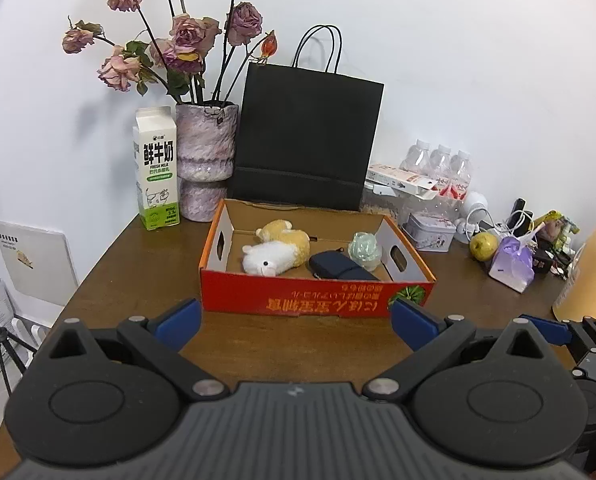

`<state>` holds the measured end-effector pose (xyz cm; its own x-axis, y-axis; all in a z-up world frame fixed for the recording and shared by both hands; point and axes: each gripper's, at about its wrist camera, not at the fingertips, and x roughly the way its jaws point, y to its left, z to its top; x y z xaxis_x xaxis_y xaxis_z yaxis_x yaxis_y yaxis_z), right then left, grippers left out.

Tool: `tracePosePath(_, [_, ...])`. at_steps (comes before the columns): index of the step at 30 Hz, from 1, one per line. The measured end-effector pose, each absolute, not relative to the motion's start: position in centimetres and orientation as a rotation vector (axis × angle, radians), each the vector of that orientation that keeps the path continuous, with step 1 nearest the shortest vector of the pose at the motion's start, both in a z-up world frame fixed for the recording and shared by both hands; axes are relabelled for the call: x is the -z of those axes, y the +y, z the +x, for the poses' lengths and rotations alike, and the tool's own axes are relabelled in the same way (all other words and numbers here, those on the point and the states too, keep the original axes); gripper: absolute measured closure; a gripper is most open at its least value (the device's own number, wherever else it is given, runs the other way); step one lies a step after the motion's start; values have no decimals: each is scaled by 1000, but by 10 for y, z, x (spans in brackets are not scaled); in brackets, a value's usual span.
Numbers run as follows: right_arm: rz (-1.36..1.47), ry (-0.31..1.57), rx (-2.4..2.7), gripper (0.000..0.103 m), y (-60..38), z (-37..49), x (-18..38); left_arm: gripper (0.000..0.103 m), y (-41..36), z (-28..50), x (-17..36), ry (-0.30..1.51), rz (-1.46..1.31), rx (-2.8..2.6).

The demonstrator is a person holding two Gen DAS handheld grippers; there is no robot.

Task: Organize objects
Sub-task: 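Withdraw both grippers from the box back toward the table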

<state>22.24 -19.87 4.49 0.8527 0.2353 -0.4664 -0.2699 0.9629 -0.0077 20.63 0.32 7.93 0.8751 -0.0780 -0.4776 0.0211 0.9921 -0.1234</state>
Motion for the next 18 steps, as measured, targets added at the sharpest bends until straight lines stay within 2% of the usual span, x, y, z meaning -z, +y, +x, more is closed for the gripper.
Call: tracePosePath(18, [-95, 474, -259, 0, -223, 152, -20, 0, -2, 145, -58, 538, -99, 55])
